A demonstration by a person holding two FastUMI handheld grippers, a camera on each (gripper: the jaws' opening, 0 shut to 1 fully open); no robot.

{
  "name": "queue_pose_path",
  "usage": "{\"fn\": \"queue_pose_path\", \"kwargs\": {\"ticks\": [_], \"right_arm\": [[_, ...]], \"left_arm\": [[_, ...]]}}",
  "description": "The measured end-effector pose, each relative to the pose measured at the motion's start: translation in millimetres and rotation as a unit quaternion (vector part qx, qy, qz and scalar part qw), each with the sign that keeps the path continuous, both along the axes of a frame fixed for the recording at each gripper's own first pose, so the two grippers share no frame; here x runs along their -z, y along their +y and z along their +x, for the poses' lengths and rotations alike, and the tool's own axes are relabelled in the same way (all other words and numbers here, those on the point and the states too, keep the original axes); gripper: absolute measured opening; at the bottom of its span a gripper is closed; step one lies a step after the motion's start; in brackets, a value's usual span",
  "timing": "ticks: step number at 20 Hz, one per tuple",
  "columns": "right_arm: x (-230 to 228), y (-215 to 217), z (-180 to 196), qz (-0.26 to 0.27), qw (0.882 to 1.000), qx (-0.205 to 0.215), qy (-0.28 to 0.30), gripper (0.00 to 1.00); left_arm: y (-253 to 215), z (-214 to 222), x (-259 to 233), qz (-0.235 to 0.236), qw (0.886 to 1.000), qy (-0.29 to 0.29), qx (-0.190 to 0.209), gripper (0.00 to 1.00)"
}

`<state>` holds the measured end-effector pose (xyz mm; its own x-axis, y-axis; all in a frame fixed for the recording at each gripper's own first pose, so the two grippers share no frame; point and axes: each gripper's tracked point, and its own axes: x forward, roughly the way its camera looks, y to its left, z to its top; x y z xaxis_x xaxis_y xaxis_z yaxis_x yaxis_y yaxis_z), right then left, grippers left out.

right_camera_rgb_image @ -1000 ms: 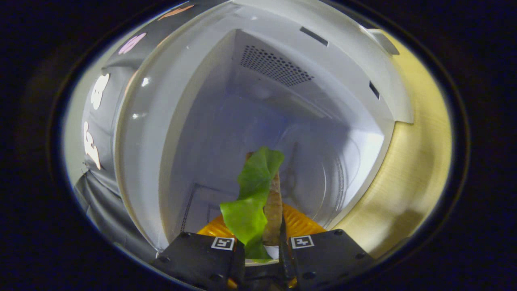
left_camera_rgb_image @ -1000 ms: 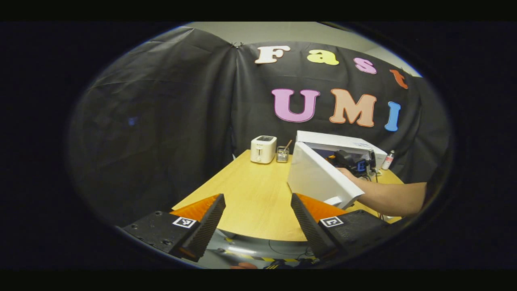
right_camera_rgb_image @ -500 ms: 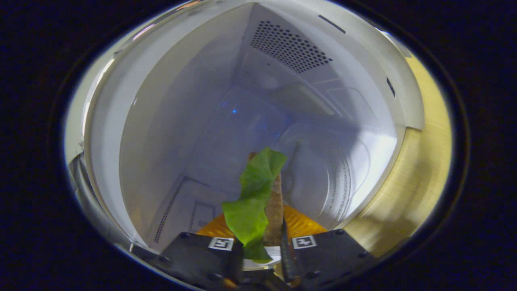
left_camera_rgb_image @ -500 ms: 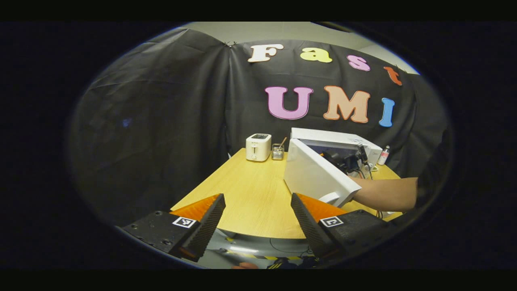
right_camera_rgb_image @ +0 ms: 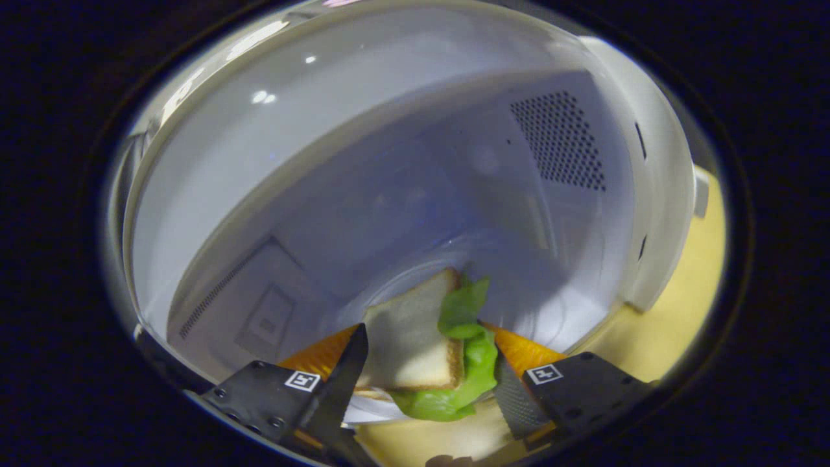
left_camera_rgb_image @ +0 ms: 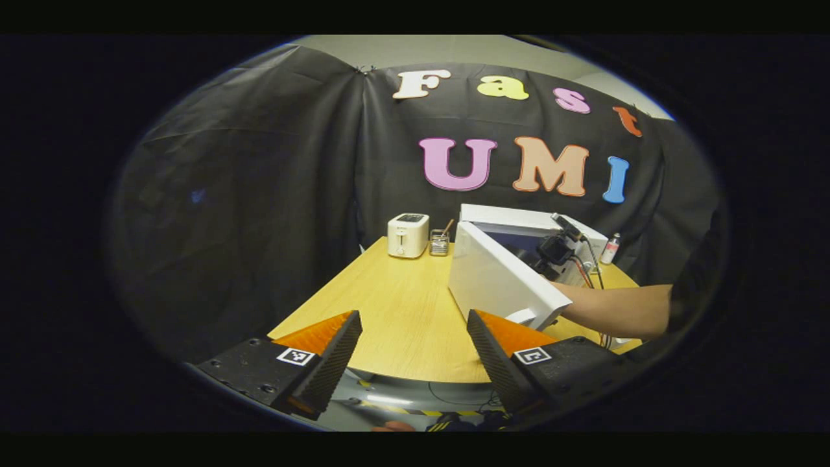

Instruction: Open the microwave oven with the left hand, put the food in, and close the microwave oven.

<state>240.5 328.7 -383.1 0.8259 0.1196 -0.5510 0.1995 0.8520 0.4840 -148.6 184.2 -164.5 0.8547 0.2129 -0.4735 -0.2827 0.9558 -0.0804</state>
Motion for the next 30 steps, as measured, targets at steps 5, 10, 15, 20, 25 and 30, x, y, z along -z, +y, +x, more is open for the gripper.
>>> {"fn": "queue_pose_path", "kwargs": {"ticks": [5, 10, 15, 20, 25, 30], "right_arm": [[-19, -23, 12, -0.043, 0.998, -0.016, -0.043, 0.99], [-38, -30, 4, -0.057, 0.994, -0.06, -0.065, 0.99], [-62, -42, -41, -0.093, 0.982, -0.136, -0.091, 1.0], [-106, -69, -81, -0.096, 0.973, -0.169, -0.125, 0.92], [-178, -119, -99, -0.131, 0.957, -0.181, -0.186, 0.91], [-234, -172, -114, -0.147, 0.949, -0.166, -0.225, 0.91]], "left_arm": [[-5, 4, 2, 0.001, 1.0, 0.002, 0.012, 0.95], [-2, 9, 7, 0.006, 1.0, -0.002, 0.015, 0.96], [2, 22, 4, 0.031, 0.999, -0.008, 0.021, 0.96], [-8, 35, 11, 0.043, 0.998, -0.017, 0.041, 0.95], [-15, 42, 28, 0.039, 0.997, -0.011, 0.059, 0.88], [-8, 42, 53, 0.05, 0.997, 0.029, 0.052, 0.24]]}}
